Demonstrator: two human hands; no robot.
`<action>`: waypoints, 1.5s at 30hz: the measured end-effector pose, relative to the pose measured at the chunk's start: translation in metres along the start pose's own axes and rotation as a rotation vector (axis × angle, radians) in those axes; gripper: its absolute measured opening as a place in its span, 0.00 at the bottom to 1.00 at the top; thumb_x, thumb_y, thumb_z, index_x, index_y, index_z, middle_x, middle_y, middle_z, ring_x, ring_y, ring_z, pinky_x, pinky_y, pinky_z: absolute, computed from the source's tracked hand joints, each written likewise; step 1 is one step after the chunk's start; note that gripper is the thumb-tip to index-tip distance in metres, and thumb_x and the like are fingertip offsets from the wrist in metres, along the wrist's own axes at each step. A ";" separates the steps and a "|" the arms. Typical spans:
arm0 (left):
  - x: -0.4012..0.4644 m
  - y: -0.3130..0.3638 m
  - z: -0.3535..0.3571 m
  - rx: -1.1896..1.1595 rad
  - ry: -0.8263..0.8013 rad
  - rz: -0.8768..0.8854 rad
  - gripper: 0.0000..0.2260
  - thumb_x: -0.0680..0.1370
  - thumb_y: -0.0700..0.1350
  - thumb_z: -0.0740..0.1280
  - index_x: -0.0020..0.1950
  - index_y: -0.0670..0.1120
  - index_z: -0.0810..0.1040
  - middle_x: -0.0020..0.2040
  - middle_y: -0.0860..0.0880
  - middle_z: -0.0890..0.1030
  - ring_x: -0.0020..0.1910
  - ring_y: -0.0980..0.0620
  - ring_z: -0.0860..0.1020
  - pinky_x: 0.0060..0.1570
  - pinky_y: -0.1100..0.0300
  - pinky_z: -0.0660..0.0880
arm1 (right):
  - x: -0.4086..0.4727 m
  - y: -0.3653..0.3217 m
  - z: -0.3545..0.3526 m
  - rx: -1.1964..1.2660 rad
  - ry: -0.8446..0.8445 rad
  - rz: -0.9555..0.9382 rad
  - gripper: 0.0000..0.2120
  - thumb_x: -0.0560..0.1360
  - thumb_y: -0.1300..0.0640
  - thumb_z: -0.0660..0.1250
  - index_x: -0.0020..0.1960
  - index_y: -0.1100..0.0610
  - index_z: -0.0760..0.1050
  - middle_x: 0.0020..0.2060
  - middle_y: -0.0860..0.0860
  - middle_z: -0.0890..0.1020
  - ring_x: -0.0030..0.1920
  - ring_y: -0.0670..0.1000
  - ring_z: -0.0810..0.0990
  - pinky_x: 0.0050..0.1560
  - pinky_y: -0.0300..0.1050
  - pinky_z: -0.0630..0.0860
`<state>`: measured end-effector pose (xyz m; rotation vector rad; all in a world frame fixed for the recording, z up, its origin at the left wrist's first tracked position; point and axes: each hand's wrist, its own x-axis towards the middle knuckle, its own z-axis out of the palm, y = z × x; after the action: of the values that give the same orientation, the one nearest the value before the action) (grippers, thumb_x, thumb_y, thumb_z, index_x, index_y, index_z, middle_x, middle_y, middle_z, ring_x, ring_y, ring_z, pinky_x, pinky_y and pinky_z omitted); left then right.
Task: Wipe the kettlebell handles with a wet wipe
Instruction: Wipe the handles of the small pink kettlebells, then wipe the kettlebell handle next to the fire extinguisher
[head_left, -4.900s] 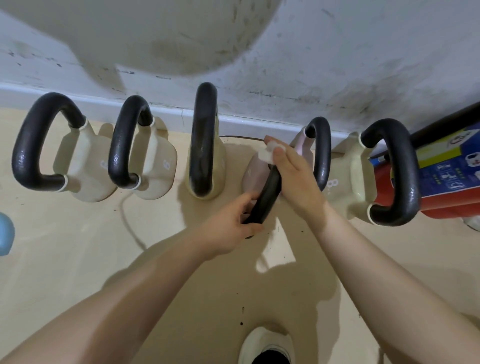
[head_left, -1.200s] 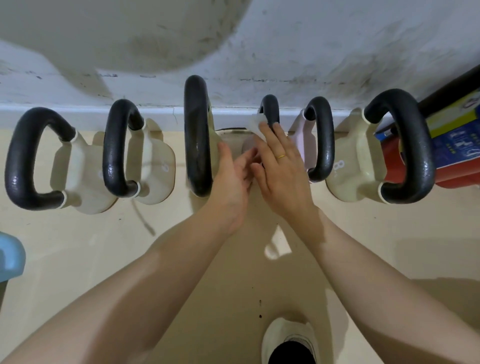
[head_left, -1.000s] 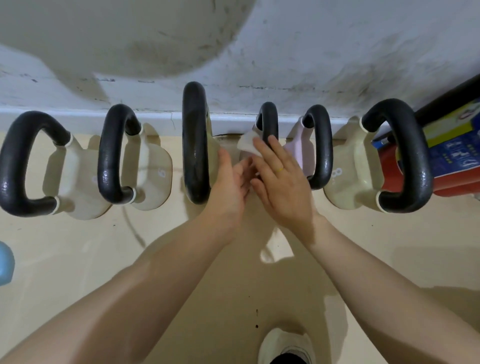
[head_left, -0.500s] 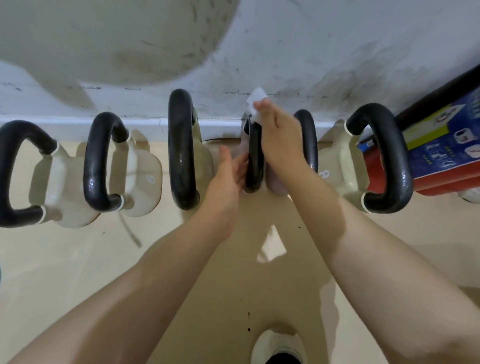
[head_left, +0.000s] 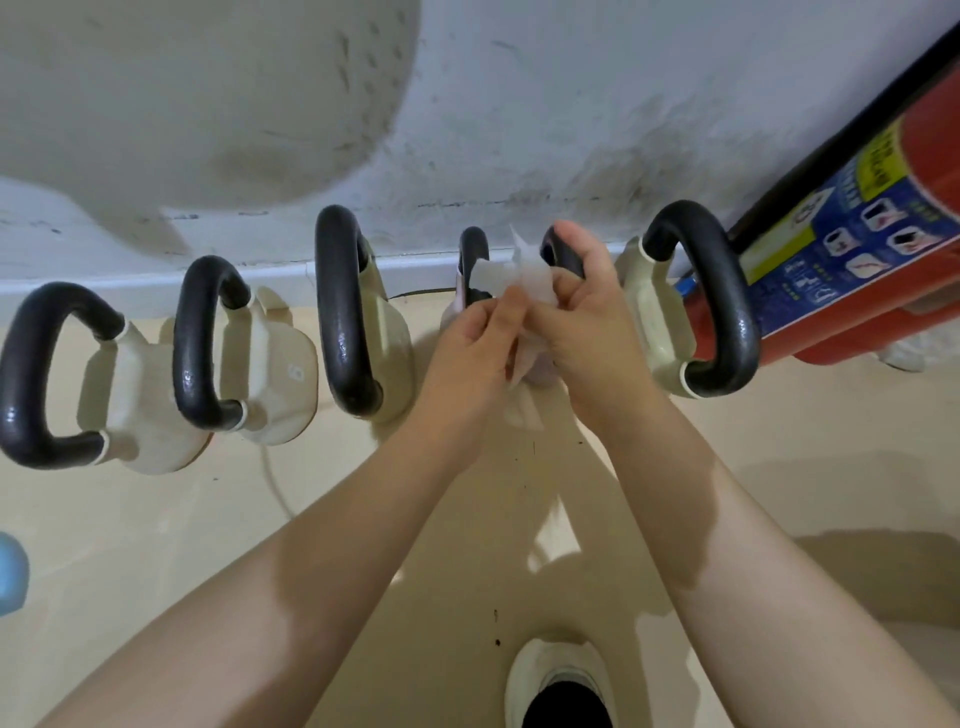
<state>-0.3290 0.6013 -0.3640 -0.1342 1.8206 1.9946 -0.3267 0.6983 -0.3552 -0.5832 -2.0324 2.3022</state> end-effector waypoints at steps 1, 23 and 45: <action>-0.001 0.001 0.001 -0.028 -0.004 -0.010 0.13 0.78 0.53 0.60 0.48 0.44 0.78 0.34 0.52 0.79 0.30 0.61 0.77 0.32 0.69 0.72 | -0.002 -0.001 -0.004 -0.012 -0.008 0.012 0.29 0.73 0.67 0.67 0.69 0.50 0.62 0.46 0.54 0.81 0.44 0.48 0.81 0.41 0.42 0.79; 0.019 -0.014 0.036 0.288 0.011 0.029 0.08 0.79 0.47 0.60 0.56 0.49 0.73 0.44 0.57 0.76 0.41 0.62 0.74 0.42 0.68 0.69 | -0.023 0.009 -0.106 -0.190 0.320 0.102 0.03 0.71 0.59 0.66 0.40 0.56 0.72 0.34 0.50 0.78 0.36 0.48 0.75 0.38 0.43 0.73; 0.059 -0.015 0.036 0.207 0.023 -0.265 0.19 0.81 0.53 0.53 0.55 0.42 0.77 0.47 0.45 0.83 0.45 0.48 0.82 0.49 0.54 0.78 | 0.029 0.074 -0.034 -0.112 0.261 0.116 0.13 0.80 0.51 0.55 0.62 0.52 0.71 0.51 0.50 0.81 0.51 0.48 0.80 0.53 0.45 0.78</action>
<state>-0.3685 0.6512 -0.3942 -0.3180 1.8999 1.6222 -0.3271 0.7272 -0.4375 -0.9748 -2.0590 2.0473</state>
